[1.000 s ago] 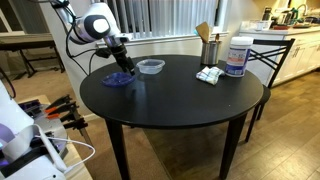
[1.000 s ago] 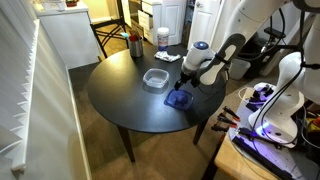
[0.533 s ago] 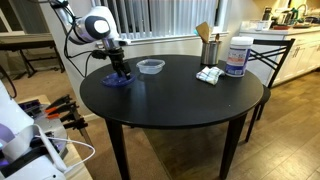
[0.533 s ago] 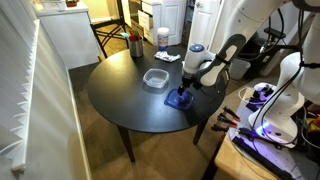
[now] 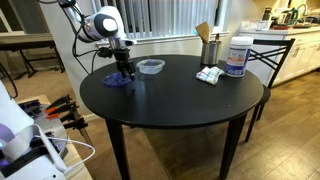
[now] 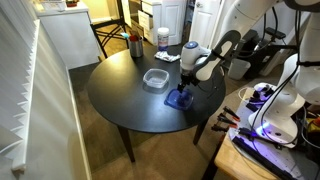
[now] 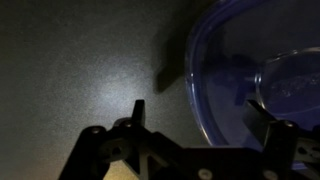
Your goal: Put the blue lid on the clear bowl.
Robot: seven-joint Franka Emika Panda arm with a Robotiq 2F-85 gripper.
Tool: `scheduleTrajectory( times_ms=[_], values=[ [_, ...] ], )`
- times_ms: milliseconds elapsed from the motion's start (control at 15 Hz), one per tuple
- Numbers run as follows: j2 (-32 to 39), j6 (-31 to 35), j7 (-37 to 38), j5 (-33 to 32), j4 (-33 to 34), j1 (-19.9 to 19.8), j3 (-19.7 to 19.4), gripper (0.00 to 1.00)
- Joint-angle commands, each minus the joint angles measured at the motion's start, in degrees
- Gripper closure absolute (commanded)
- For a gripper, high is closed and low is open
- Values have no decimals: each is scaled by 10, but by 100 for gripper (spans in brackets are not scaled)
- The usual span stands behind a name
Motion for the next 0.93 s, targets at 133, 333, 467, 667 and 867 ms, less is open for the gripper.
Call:
scheduleTrajectory(
  times_ms=[133, 333, 467, 667, 867],
  values=[
    [17, -27, -67, -7, 31, -72, 46, 0],
    [39, -11, -125, -21, 44, -92, 64, 0],
    [57, -2, -146, -39, 57, -92, 67, 0],
    [76, -1, -168, -50, 78, -93, 75, 0],
    [82, 0, -190, -55, 87, -95, 82, 0]
  ],
)
